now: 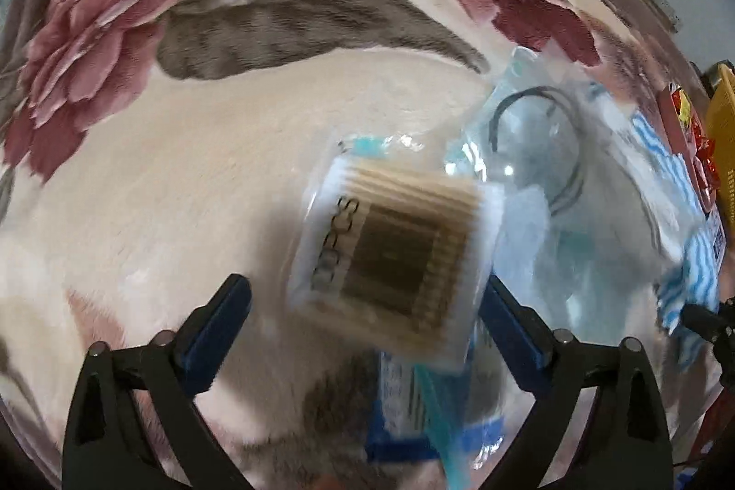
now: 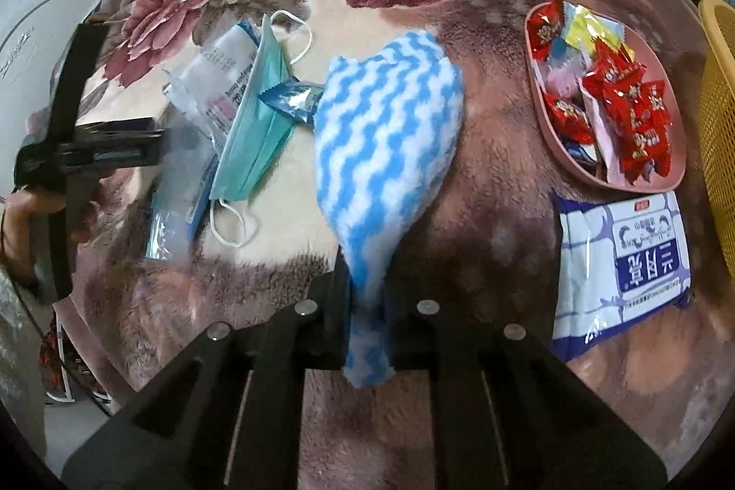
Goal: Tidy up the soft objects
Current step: 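Grasp the cotton-swab pack with the left tool while the right tool grasps the blue wavy cloth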
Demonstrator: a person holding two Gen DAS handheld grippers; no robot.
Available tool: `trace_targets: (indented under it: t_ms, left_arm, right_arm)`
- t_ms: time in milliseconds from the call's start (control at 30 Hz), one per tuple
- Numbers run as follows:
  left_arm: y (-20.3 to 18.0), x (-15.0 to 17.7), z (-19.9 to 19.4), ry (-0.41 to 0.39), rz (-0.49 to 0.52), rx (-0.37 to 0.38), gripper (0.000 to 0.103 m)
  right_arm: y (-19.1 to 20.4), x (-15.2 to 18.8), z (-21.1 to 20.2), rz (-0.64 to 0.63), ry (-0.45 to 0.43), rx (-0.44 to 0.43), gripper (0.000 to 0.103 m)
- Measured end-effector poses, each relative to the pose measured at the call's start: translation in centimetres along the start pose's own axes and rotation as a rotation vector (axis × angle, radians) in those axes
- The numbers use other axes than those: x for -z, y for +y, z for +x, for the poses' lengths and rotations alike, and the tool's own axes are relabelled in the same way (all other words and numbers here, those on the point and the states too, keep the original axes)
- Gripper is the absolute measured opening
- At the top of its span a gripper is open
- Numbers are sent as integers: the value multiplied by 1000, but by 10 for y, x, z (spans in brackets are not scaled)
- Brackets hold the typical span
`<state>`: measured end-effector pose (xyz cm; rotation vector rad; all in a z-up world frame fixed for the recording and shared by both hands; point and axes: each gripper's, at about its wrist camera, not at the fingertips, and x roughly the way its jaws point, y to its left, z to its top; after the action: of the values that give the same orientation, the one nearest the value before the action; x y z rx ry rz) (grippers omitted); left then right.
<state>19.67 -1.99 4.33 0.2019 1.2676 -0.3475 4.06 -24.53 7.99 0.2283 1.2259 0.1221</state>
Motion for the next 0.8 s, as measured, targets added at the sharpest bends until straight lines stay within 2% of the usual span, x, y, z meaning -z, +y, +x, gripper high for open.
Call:
trace_targets:
  t_ms: [67, 133, 233, 400, 633, 800]
  left_arm:
    - [0, -5, 3, -3, -18, 25, 92]
    - [-1, -8, 2, -19, -32, 47, 82]
    - [3, -7, -1, -29, -91, 69, 78]
    - [6, 11, -13, -43, -136, 42, 76]
    - [9, 53, -52, -108, -252, 34, 76]
    - [-11, 80, -79, -127, -258, 8, 76]
  right_arm:
    - [1, -2, 3, -2, 4, 0, 12]
    - [3, -5, 6, 1, 8, -4, 12]
    - [6, -9, 9, 7, 11, -8, 12]
    - [11, -14, 13, 8, 2, -21, 11]
    - [24, -8, -16, -24, -65, -51, 11]
    - [31, -3, -38, -32, -98, -67, 11]
